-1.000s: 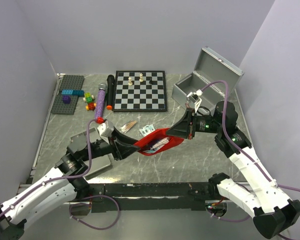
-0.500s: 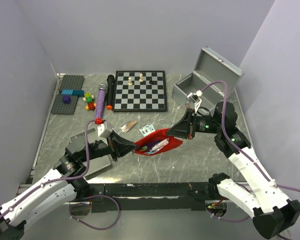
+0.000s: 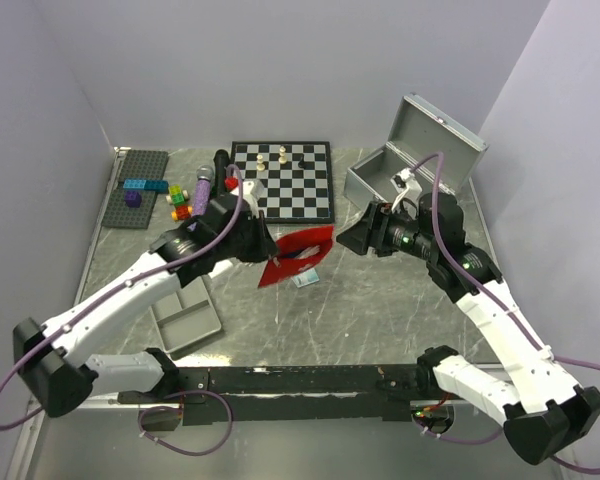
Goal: Organize the medicine kit
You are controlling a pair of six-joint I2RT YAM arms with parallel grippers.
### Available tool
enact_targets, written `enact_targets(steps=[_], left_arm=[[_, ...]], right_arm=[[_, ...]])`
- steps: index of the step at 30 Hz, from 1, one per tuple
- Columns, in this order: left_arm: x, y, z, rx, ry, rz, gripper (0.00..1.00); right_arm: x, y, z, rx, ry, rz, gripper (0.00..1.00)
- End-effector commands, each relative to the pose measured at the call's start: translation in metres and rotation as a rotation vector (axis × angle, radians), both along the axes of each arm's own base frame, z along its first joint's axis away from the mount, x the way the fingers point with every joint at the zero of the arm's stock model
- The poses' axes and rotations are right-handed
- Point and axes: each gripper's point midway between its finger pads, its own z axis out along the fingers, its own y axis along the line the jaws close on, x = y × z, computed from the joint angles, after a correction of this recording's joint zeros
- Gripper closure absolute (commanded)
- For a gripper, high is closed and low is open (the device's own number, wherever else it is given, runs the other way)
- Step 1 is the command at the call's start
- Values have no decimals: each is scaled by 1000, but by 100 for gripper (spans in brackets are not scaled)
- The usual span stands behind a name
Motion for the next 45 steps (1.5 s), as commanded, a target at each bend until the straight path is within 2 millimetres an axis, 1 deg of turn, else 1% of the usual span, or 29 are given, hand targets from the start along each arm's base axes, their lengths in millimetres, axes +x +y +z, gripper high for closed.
enact_targets(steps=[1, 2, 3, 5, 8, 10, 11, 13, 14, 15, 16, 19, 20, 22, 25, 30, 32, 34, 36, 38, 41, 45], left_arm=[[-4, 8, -13, 1, 181, 151, 99], [0, 11, -13, 36, 190, 174, 99], [4, 15, -9, 65, 186, 201, 99], [6, 18, -1, 70, 201, 219, 99], [5, 7, 13, -62, 246, 201, 99], [4, 4, 18, -161, 303, 198, 99], [5, 2, 18, -211, 324, 206, 99], [0, -8, 12, -327, 385, 210, 99], [-5, -14, 3, -376, 424, 198, 99], [-5, -19, 0, -429, 454, 203, 99], [-8, -21, -14, -440, 492, 208, 99], [-14, -27, -33, -466, 539, 182, 99], [-18, -27, -44, -463, 566, 185, 99], [-22, -28, -52, -480, 581, 175, 99], [-22, -26, -52, -480, 570, 182, 99], [-20, -22, -50, -468, 555, 197, 99], [-20, -22, -49, -461, 547, 199, 99], [-19, -20, -48, -457, 543, 208, 99], [-19, -21, -45, -464, 538, 206, 99], [-19, -20, -44, -466, 539, 211, 99], [-19, -20, -42, -468, 536, 212, 99], [-19, -21, -39, -470, 534, 205, 99]], right_arm=[[6, -23, 2, -102, -94, -151, 27], [5, -24, 5, -107, -116, -158, 27], [2, -23, 8, -101, -139, -147, 27], [-9, -10, 12, -70, -180, -54, 27], [-25, 19, 8, -64, -203, 108, 30], [-33, 38, 1, -91, -208, 177, 31], [-42, 51, -3, -100, -211, 226, 32], [-46, 67, -8, -102, -217, 254, 33], [-47, 72, -10, -98, -212, 261, 34], [-49, 78, -14, -88, -205, 274, 35], [-48, 82, -20, -87, -188, 279, 35], [-43, 86, -38, -112, -149, 273, 36], [-41, 88, -44, -124, -140, 269, 34], [-40, 92, -52, -143, -137, 282, 32], [-42, 102, -62, -173, -109, 317, 34], [-53, 119, -74, -206, -81, 385, 48], [-56, 123, -78, -216, -76, 395, 51], [-56, 124, -82, -225, -74, 388, 50], [-51, 124, -84, -235, -74, 361, 43], [-46, 123, -86, -240, -78, 328, 39], [-38, 123, -87, -240, -92, 277, 38], [-30, 126, -89, -254, -97, 247, 39]])
